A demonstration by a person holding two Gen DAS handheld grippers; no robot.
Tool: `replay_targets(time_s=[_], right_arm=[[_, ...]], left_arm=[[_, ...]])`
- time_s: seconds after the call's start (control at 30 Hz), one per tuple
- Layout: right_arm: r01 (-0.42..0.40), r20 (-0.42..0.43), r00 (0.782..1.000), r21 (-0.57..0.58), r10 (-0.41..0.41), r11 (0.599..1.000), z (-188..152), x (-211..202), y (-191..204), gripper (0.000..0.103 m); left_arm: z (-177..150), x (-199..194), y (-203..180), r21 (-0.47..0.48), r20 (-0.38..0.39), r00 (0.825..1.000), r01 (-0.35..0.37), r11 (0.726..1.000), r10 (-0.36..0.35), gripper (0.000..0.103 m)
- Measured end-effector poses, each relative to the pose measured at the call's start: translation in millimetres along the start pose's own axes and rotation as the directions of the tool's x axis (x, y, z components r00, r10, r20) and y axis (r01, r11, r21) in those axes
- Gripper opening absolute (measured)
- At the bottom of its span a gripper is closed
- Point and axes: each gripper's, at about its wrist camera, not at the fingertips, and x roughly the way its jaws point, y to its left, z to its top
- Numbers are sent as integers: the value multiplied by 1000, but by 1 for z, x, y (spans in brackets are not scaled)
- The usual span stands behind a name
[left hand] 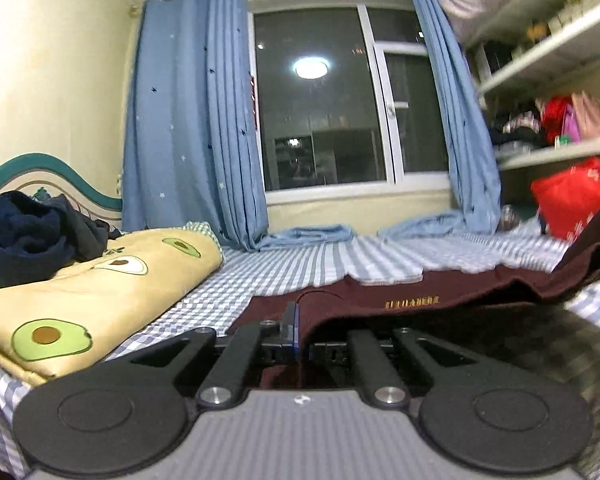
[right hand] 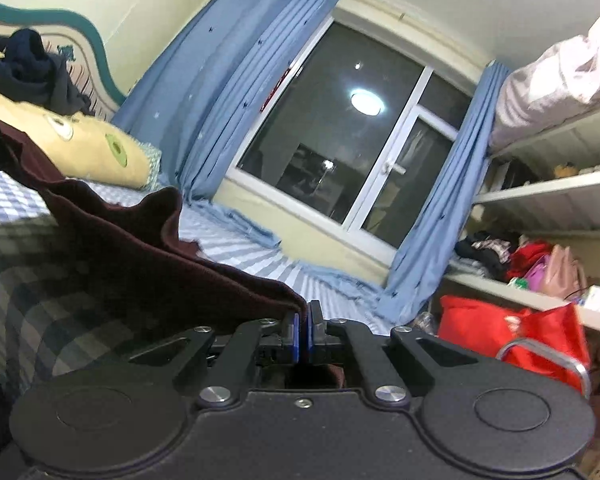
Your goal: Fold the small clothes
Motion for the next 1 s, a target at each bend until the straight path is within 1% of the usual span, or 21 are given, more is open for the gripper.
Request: replay_targets(time_s=[0.2,0.3,0.4,0.47,0.57,0.7,0.83,0.93,1.0], right_arm=[[37,77,996,1,-37,999,20,-67,-17,2],[53,108,993,24,-56,998,31,-95,-25,2],[76,151,985,47,-82,996,42,-109,-33,2],[86,172,980,54,-95,995,48,-106,-39,2],[94,195,976,44,-101,995,57,-83,-46,2],[117,206,972,-6,-113,993,66,-24,-53,2],[102,178,979,-7,-99,995,75,47,-65,2],[87,134,988,-26,-83,996,81,106,-72,2],[74,105,992,-42,-69,996,82,143,-72,2]], left_arm=[[17,-76,4,-69,74,997,-13,998,18,3],[29,-104,6,-109,102,994,-16,994,27,3],[44,-120,6,-105,143,989,-24,994,39,3],[57,-119,7,-100,158,987,-21,995,37,3],[80,-99,9,-105,156,988,-4,994,21,3],[113,-50,7,-80,125,992,7,997,3,3],[146,18,1,-52,68,998,13,999,-9,3],[159,73,-5,-15,25,1000,1,1000,-1,3],[164,113,-8,0,-29,1000,-3,1000,3,3]])
